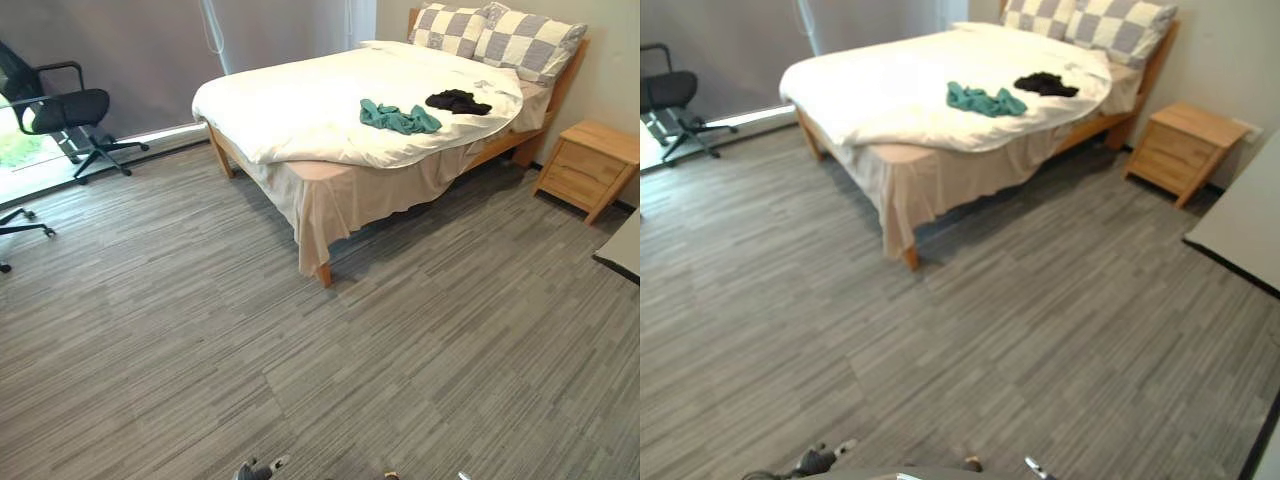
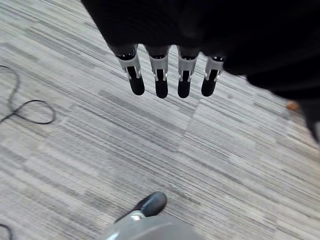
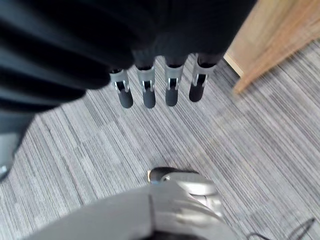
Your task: Tidy up the quilt and then pick up the clothes from the bed and put them into the laundry hamper.
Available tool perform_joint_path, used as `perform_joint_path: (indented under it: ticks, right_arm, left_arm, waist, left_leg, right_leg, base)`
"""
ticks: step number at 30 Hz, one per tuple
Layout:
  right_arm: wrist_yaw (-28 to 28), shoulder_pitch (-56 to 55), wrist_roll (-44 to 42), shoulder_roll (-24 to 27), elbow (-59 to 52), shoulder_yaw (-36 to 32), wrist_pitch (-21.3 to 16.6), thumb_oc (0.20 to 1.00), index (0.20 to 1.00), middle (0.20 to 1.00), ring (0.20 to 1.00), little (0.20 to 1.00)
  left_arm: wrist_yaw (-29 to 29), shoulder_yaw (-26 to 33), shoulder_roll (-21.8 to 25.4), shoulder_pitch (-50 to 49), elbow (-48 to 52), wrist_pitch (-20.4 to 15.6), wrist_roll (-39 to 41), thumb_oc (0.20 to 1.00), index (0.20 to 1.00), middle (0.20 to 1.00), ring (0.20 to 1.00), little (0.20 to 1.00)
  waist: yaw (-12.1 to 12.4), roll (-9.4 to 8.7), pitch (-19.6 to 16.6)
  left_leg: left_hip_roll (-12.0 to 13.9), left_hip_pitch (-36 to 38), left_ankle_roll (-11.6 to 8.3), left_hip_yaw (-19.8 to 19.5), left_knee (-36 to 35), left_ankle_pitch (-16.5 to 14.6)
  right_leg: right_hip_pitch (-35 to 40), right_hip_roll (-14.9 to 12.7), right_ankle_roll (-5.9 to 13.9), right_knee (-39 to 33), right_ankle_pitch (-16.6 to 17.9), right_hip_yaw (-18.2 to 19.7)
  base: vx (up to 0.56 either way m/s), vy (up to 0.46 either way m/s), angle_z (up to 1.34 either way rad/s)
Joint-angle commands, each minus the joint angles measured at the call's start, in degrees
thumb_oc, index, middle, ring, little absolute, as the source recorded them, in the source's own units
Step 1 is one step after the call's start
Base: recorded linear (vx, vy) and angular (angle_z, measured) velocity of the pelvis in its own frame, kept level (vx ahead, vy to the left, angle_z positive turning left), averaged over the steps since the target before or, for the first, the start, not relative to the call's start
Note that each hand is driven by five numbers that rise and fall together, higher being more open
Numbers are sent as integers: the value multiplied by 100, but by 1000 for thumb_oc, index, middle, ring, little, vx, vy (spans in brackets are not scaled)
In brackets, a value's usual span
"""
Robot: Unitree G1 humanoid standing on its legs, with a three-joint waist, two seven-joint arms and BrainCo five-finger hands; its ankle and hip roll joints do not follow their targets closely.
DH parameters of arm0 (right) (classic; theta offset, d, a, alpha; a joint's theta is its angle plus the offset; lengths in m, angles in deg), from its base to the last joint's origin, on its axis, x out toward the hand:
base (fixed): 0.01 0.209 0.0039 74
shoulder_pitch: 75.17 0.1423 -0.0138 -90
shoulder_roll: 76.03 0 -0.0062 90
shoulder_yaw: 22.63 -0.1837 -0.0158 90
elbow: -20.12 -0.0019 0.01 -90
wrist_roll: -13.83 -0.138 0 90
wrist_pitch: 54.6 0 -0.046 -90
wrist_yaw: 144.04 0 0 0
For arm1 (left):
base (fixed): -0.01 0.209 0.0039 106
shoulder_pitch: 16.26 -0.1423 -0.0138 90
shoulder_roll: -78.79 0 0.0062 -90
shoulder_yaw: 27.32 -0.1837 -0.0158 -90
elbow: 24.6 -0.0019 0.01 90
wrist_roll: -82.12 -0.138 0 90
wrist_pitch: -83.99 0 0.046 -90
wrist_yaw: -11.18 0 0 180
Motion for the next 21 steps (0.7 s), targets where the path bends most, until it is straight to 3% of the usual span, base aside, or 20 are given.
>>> perform_joint_path:
  ticks: [1,11,13,14,15,16,17,18,20,21]
  right_arm:
    - [-47,573,-20,-323,30,46,-60,1000,1000,1000,1000,1000]
    - [-156,601,5,-325,30,-9,-65,1000,1000,1000,1000,1000]
    - [-224,649,-97,-336,0,-82,-111,1000,1000,1000,1000,1000]
    - [-239,702,-208,-348,-59,-171,-138,1000,1000,1000,1000,1000]
    - [-239,704,-209,-349,-59,-172,-137,1000,1000,1000,1000,1000]
    - [-235,719,-232,-336,-70,-207,-142,1000,1000,1000,1000,1000]
    - [-263,742,-195,-332,-138,-234,-186,1000,1000,1000,1000,1000]
    - [-263,743,-195,-332,-138,-234,-185,1000,1000,1000,1000,1000]
    - [-329,787,-336,-282,-222,-398,-192,1000,1000,1000,1000,1000]
    - [-360,788,-325,-284,-245,-425,-194,1000,1000,1000,1000,1000]
  left_arm:
    - [-19,-95,-591,672,-218,-95,-35,1000,1000,1000,1000,1000]
    - [-167,-135,-464,681,-386,-19,-399,1000,1000,1000,1000,1000]
    - [-226,-141,-420,745,-366,2,-419,1000,1000,1000,1000,1000]
    - [-223,-95,-359,805,-354,5,-396,1000,1000,1000,1000,1000]
    - [-223,-95,-359,808,-354,5,-396,1000,1000,1000,1000,1000]
    - [-216,-67,-327,814,-344,1,-402,1000,1000,1000,1000,1000]
    - [-289,-17,-267,894,-287,19,-402,1000,1000,1000,1000,1000]
    - [-289,-16,-268,896,-287,20,-403,1000,1000,1000,1000,1000]
    - [-342,20,-245,902,-256,46,-371,1000,1000,1000,1000,1000]
    - [-373,22,-263,918,-238,58,-364,1000,1000,1000,1000,1000]
  waist:
    - [-124,-8,592]
    - [-164,1,720]
    - [-192,14,819]
    - [-194,18,889]
    - [-194,15,885]
    - [-202,36,907]
    - [-273,127,1048]
    - [-276,122,1050]
    - [-316,249,1126]
    - [-365,277,1129]
  left_leg:
    - [-18,720,-156,-32,-402,-276]
    - [-67,499,-59,36,-402,-308]
    - [-59,483,1,39,-402,-319]
    - [-40,480,36,45,-402,-367]
    - [-43,472,36,46,-402,-367]
    - [-25,518,34,28,-402,-411]
    - [60,731,21,104,-402,-574]
    - [53,732,21,102,-402,-575]
    - [177,916,-25,151,-402,-663]
    - [186,1009,-56,146,-402,-729]
  right_leg:
    - [335,-255,569,-440,-235,752]
    - [44,-189,617,-408,-168,991]
    - [-258,-82,619,143,-290,992]
    - [-624,43,767,879,-398,896]
    - [-647,43,767,911,-415,897]
    - [-822,61,912,1282,-401,796]
    - [-1315,-16,1305,2236,-202,438]
    - [-1325,-21,1306,2261,-216,438]
    - [-1641,-241,1353,2722,-173,-5]
    - [-1691,-376,1302,2565,-263,-239]
  base:
    - [14,9,-8]
    - [27,24,-11]
    - [18,52,-7]
    - [12,36,-17]
    - [33,20,-26]
    - [80,21,-28]
    - [80,21,-26]
    - [135,13,-18]
    - [225,-34,7]
    - [357,-95,18]
